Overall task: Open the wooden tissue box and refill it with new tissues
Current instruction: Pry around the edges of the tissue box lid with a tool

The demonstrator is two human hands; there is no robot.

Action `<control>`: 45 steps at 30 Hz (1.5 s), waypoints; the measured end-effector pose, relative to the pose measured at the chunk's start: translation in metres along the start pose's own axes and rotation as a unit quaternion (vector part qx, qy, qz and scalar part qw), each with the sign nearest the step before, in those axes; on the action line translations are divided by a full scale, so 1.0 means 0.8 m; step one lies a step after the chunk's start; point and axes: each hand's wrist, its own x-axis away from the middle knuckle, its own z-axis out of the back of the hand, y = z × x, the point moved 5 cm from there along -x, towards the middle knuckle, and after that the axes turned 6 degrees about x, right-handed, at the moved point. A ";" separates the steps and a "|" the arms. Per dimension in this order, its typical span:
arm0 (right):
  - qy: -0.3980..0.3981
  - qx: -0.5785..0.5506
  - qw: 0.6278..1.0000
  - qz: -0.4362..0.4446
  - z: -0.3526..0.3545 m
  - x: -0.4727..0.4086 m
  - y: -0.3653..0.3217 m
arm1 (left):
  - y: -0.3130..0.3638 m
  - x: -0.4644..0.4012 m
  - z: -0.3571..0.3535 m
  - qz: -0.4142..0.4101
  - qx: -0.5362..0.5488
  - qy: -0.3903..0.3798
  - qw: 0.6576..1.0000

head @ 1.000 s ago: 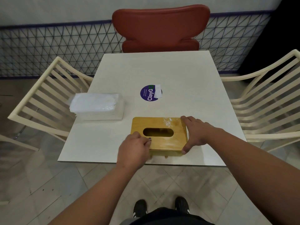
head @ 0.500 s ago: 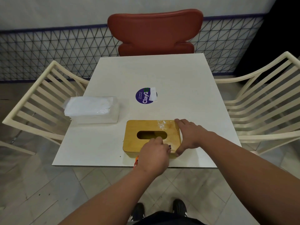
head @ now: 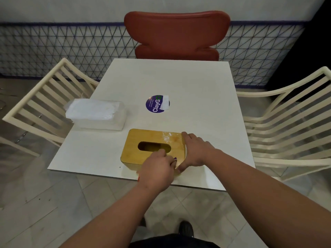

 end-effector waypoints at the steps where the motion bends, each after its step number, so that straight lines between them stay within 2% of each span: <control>1: 0.002 0.001 1.000 0.000 0.000 0.000 0.000 | 0.008 0.000 -0.005 -0.010 -0.001 -0.011 1.000; 6: -0.003 0.010 1.000 0.000 0.002 -0.002 0.002 | -0.024 0.000 0.007 -0.022 -0.001 -0.007 1.000; 14: -0.017 0.000 1.000 -0.009 0.003 0.001 0.000 | -0.130 -0.003 0.052 0.070 0.022 0.039 0.997; 18: -0.021 -0.032 0.999 -0.017 0.000 0.002 0.002 | -0.153 -0.034 0.064 0.101 0.032 0.025 0.994; 20: -0.024 -0.046 0.998 -0.021 -0.002 0.003 0.004 | -0.146 -0.058 0.068 0.092 0.043 0.016 0.995; 29: -0.025 -0.048 0.998 -0.032 -0.003 0.002 0.003 | -0.054 -0.129 0.031 -0.043 0.080 -0.010 0.996; 32: -0.024 -0.045 0.998 -0.031 -0.003 0.002 0.003 | -0.042 -0.126 0.015 -0.085 0.044 -0.034 0.995; 38: -0.023 -0.043 0.998 -0.031 -0.001 0.003 0.003 | -0.063 -0.127 0.014 -0.024 0.022 0.016 0.999; 43: -0.025 -0.045 0.998 -0.027 0.000 0.003 0.002 | -0.046 -0.122 0.012 -0.088 0.006 -0.012 0.996; 45: -0.022 -0.045 0.998 -0.028 0.000 0.003 0.002 | -0.060 -0.130 0.016 -0.060 0.010 -0.013 0.998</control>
